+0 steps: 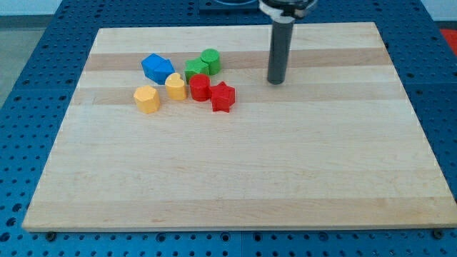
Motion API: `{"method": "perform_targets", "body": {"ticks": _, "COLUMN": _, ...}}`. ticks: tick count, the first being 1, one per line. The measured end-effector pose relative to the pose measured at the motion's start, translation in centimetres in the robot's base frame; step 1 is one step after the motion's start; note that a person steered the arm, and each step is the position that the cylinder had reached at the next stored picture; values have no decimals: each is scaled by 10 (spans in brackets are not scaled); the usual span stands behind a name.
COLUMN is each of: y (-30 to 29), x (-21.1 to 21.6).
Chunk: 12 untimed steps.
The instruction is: Push the yellow heart into the yellow hexagon
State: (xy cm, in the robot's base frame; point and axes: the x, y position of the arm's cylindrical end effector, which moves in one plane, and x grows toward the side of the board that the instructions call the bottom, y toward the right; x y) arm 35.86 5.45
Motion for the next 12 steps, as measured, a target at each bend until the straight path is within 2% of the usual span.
{"method": "perform_targets", "body": {"ticks": 1, "y": -35, "x": 7}}
{"method": "perform_targets", "body": {"ticks": 2, "y": -36, "x": 7}}
{"method": "perform_targets", "body": {"ticks": 4, "y": -53, "x": -17}}
{"method": "perform_targets", "body": {"ticks": 5, "y": -84, "x": -19}}
{"method": "perform_targets", "body": {"ticks": 7, "y": -167, "x": 11}}
{"method": "perform_targets", "body": {"ticks": 8, "y": -186, "x": 17}}
{"method": "perform_targets", "body": {"ticks": 9, "y": -189, "x": 17}}
{"method": "perform_targets", "body": {"ticks": 10, "y": -165, "x": 18}}
{"method": "perform_targets", "body": {"ticks": 12, "y": -153, "x": 39}}
